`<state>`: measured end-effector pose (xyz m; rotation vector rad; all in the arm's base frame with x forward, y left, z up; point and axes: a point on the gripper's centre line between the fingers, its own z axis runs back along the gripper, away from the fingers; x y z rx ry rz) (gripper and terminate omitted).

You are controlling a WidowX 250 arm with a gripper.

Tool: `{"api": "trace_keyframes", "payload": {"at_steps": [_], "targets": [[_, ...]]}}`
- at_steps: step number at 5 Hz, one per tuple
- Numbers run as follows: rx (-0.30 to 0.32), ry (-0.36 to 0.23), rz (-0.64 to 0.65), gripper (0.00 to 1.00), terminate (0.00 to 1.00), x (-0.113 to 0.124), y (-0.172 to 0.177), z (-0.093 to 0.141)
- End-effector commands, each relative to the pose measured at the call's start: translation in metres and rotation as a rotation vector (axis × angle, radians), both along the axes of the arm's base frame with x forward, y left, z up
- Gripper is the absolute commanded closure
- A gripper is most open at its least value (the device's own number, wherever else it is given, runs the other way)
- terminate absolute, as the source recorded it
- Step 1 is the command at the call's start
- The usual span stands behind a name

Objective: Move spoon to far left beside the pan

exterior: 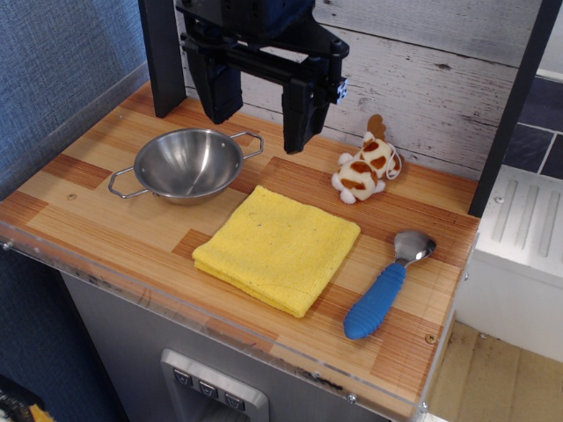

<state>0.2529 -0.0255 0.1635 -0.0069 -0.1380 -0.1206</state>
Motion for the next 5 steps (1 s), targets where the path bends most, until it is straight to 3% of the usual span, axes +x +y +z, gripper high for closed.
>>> {"api": "trace_keyframes", "payload": {"at_steps": [1,3,5], "targets": [[0.0,0.0,0.0,0.0,0.0,0.0,0.0,0.0],[-0.054,0.011,-0.028,0.0,0.0,0.012,-0.04,-0.03],[-0.023,-0.009,-0.012,0.0,0.0,0.007,-0.067,-0.072]]}}
